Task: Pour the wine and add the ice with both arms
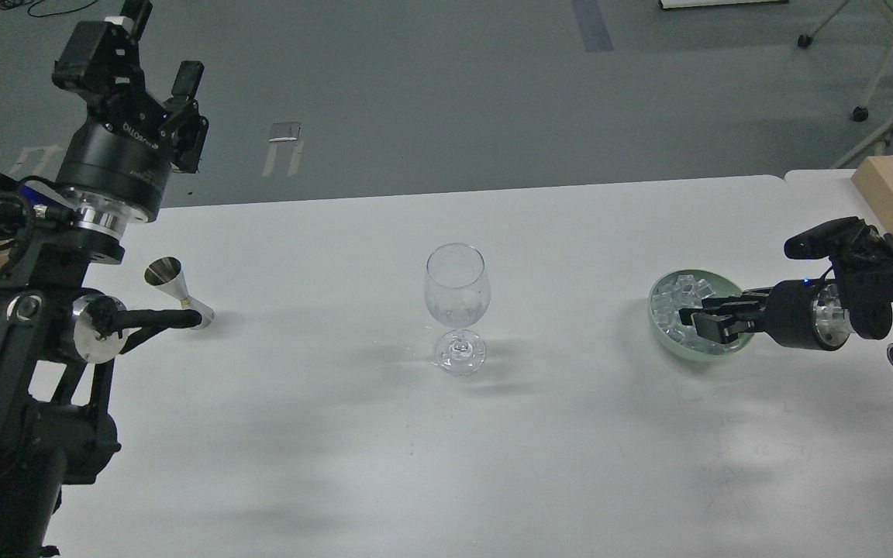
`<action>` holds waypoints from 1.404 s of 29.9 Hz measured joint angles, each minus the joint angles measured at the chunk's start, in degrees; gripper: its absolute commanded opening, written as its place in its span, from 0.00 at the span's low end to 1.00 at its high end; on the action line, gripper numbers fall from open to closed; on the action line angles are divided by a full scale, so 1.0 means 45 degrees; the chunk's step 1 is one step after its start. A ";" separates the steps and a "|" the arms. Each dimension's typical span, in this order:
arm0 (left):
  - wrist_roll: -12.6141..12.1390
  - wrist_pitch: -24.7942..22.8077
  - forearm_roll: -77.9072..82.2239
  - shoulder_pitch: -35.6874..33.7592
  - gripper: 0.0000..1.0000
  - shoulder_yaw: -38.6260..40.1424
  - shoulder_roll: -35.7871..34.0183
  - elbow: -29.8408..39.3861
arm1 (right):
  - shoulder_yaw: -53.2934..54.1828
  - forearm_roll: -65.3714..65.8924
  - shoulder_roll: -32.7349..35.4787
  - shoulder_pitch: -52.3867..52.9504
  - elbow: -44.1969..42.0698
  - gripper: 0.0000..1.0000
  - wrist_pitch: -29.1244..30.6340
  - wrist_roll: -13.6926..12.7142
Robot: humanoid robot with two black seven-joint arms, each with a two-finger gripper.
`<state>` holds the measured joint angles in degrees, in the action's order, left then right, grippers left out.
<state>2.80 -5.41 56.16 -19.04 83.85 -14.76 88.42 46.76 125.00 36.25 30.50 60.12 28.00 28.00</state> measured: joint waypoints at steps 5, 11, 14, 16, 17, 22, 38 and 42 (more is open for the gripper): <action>0.0001 0.0001 -0.0001 -0.0022 0.80 0.0000 0.0000 0.0000 | 0.0000 -0.0001 0.0009 0.0057 0.0016 0.40 0.0000 0.0000; 0.0002 0.0004 -0.0001 -0.0026 0.80 0.0000 0.0013 0.0000 | 0.0000 0.0000 0.0011 0.0094 0.0060 0.37 0.0000 -0.0001; 0.0015 0.0009 -0.0001 -0.0034 0.80 0.0007 0.0004 0.0000 | 0.0000 0.0000 0.0011 0.0114 0.0082 0.34 0.0000 -0.0001; 0.0022 0.0011 -0.0001 -0.0034 0.80 0.0028 -0.0004 0.0000 | 0.0000 0.0000 0.0011 0.0117 0.0107 0.33 0.0000 -0.0001; 0.0022 0.0011 0.0000 -0.0034 0.80 0.0032 -0.0016 0.0000 | 0.0000 0.0000 0.0011 0.0117 0.0122 0.33 0.0000 -0.0001; 0.0022 0.0011 0.0000 -0.0034 0.80 0.0063 -0.0055 0.0034 | 0.0000 0.0000 0.0011 0.0098 0.0148 0.33 0.0000 -0.0001; -0.0001 0.0005 -0.0117 -0.0026 0.80 0.0145 -0.0041 0.0093 | 0.0000 0.0000 0.0319 0.0069 0.0284 0.30 0.0000 -0.0001; -0.0005 0.0010 -0.0117 -0.0026 0.80 0.0175 -0.0052 0.0085 | 0.0000 0.0000 0.0322 0.0064 0.0282 0.30 0.0000 -0.0001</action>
<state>2.78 -5.37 55.64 -19.16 84.64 -14.99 88.80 46.76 125.00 37.70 30.79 61.39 28.00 28.00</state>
